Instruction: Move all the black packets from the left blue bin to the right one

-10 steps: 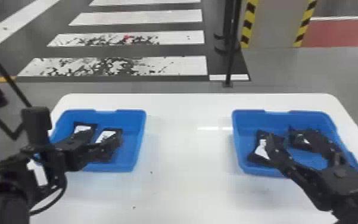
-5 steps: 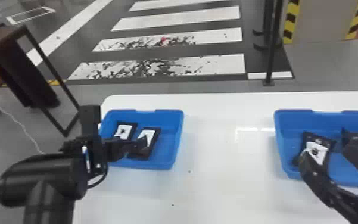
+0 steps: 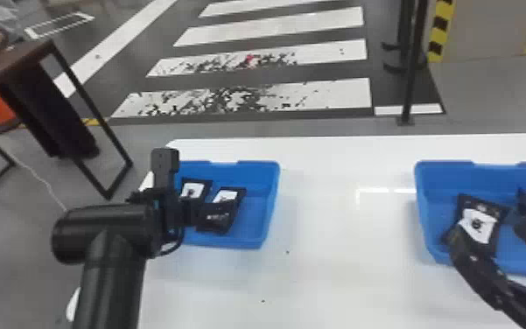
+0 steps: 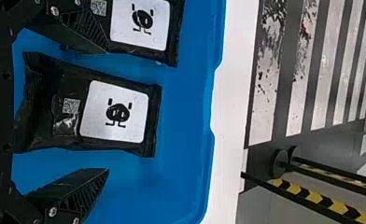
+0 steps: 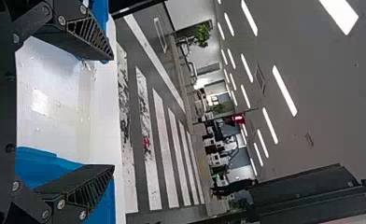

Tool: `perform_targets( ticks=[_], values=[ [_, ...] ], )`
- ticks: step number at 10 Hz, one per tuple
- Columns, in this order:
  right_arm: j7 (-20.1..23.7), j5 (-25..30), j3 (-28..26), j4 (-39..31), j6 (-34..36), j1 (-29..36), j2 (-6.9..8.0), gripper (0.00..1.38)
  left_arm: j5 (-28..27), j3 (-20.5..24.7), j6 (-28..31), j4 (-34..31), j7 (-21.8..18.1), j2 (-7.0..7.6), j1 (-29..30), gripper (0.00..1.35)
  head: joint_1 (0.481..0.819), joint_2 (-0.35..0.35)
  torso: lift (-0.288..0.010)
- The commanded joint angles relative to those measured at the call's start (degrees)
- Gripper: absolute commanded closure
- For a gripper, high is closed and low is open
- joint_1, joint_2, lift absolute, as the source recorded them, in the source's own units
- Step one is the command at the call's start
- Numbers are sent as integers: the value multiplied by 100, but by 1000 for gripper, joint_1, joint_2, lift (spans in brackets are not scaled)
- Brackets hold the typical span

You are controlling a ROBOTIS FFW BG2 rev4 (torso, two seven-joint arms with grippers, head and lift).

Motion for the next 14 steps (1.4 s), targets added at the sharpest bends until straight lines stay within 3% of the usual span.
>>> perform_targets(
  ticks=[1,4,5,6,8,9,11,14],
  values=[
    [10,-61,0,40,38,-8,0,211,-32,-85,0,320,22,-5,-204,148,695,278,-140],
    [10,-175,0,82,66,-22,-9,211,-169,-131,42,685,84,-14,-373,217,695,272,-140],
    [10,-186,0,82,66,-22,-9,211,-180,-154,0,728,93,-14,-387,343,695,274,-140],
    [10,-220,0,96,80,-22,-18,213,-237,-165,0,756,93,-14,-401,667,695,276,-140],
    [10,-243,0,96,80,-22,-18,213,-237,-177,-253,756,66,-5,-359,920,695,277,-140],
    [10,-300,0,110,94,-22,-26,213,-283,-245,-408,756,31,4,-345,1254,695,277,-140],
    [19,-323,0,96,94,-22,-35,213,-203,-234,-830,685,-180,12,-218,1220,695,270,-140],
    [63,-518,11,40,178,-64,-35,216,266,-223,-802,-988,-294,-93,696,1220,695,244,-140]
  ],
)
